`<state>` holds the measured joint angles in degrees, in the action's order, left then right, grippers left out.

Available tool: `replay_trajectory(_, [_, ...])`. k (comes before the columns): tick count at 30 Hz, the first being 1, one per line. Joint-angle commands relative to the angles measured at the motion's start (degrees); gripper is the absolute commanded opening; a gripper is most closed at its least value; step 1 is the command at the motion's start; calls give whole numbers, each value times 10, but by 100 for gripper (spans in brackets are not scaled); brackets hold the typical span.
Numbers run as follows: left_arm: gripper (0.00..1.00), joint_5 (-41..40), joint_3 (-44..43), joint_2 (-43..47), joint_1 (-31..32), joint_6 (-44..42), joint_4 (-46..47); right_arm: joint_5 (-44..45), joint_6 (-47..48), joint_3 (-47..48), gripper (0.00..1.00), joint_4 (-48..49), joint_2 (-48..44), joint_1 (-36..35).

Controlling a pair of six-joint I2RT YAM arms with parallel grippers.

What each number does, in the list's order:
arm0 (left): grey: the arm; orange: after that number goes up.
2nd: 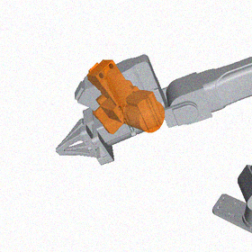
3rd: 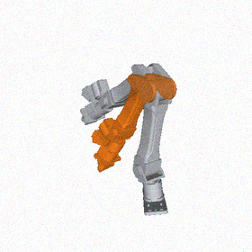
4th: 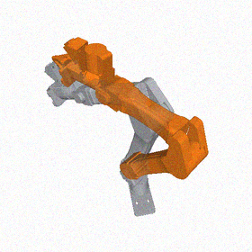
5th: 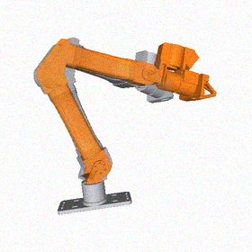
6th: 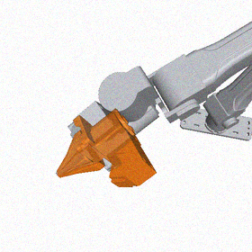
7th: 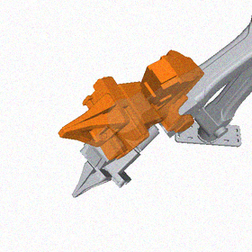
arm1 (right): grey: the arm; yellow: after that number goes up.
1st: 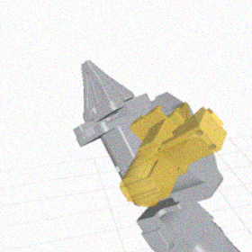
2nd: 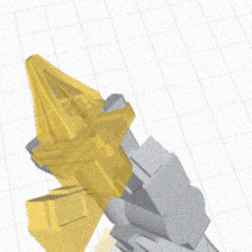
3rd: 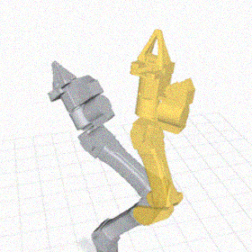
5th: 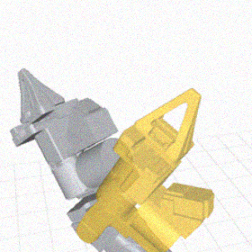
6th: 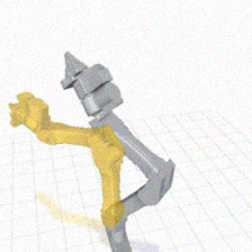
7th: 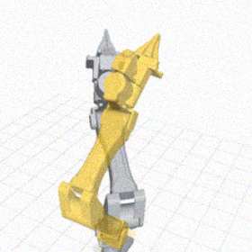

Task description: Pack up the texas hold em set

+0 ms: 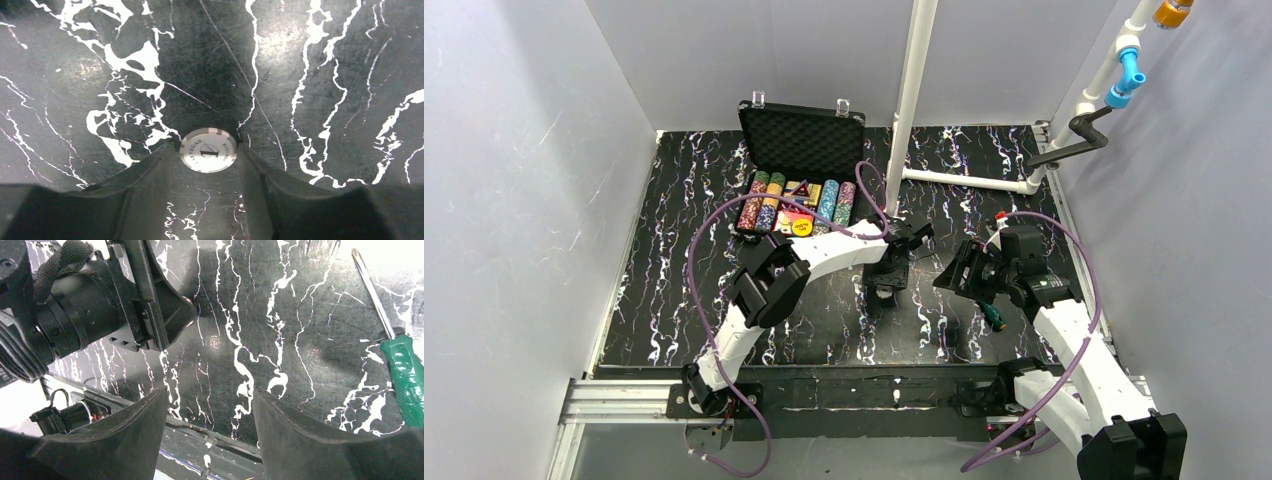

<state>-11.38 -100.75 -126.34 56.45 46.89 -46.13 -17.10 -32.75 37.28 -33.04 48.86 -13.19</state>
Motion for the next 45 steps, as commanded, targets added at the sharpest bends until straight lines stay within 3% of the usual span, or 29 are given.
replay_trajectory(1, [44, -11, 30, -19, 3, 5, -23, -11, 3, -8, 70, 18, 2, 2])
replay_trajectory(6, [28, -31, 32, -7, 3, -32, -19, -25, 3, -16, 71, 31, 16, 2])
replay_trajectory(13, [18, -31, 40, 38, 3, -103, -1, -68, 0, -18, 73, 68, 55, 6])
replay_trajectory(25, [15, -35, 63, 121, 3, -188, 9, -153, 4, 23, 74, 113, 160, 49])
replay_trajectory(31, [14, -25, 91, 171, 2, -238, 16, -218, 42, 94, 76, 89, 270, 56])
replay_trajectory(35, [13, -3, 124, 212, 0, -276, 36, -292, 23, 112, 76, 133, 336, 55])
replay_trajectory(38, [14, 39, 149, 238, -3, -303, 55, -372, 18, 142, 74, 154, 408, 38])
replay_trajectory(45, [13, 93, 189, 277, -4, -336, 84, -422, -25, 165, 73, 219, 471, -40])
